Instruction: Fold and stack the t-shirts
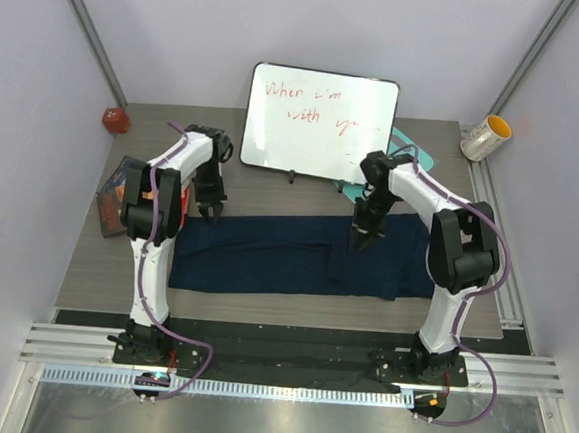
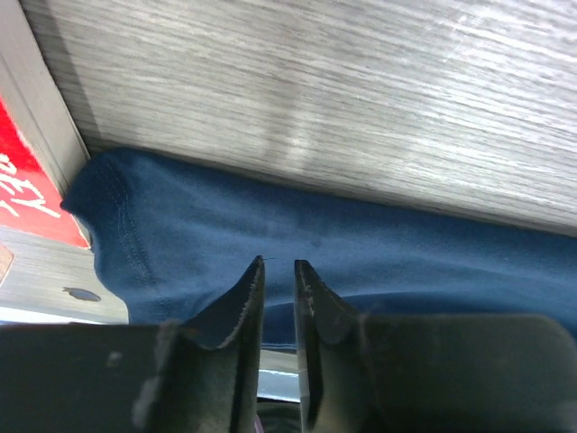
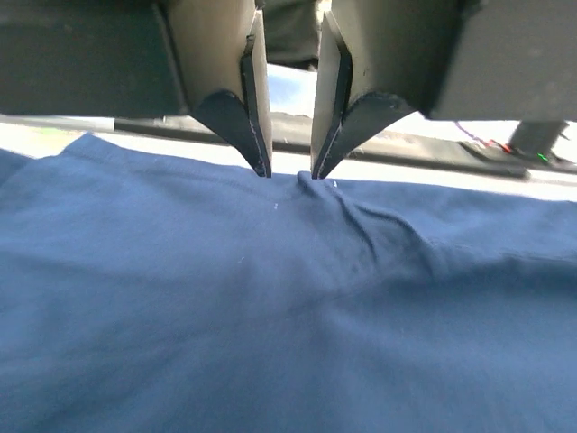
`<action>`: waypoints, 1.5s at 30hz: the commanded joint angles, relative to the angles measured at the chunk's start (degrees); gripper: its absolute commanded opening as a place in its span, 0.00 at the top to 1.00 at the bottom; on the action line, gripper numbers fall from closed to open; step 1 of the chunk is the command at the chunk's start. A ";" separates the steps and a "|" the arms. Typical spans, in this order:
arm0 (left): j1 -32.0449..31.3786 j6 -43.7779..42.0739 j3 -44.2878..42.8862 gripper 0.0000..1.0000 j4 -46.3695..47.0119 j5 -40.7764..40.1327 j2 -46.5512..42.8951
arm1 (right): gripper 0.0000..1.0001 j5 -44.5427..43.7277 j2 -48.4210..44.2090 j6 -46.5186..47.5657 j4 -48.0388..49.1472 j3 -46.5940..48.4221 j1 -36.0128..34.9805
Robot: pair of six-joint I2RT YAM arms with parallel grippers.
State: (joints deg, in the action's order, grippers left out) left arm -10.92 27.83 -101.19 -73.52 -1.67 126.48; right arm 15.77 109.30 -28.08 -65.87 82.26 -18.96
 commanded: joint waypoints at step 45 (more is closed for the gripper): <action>-3.49 -3.40 5.47 1.00 0.13 3.24 2.64 | 0.99 -21.04 22.80 -13.93 -0.84 24.43 23.53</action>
State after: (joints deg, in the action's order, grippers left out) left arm -13.06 26.50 -96.31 -74.30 2.22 128.05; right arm 3.99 128.79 -40.91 -71.64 101.16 1.98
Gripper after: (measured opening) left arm 0.003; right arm 0.026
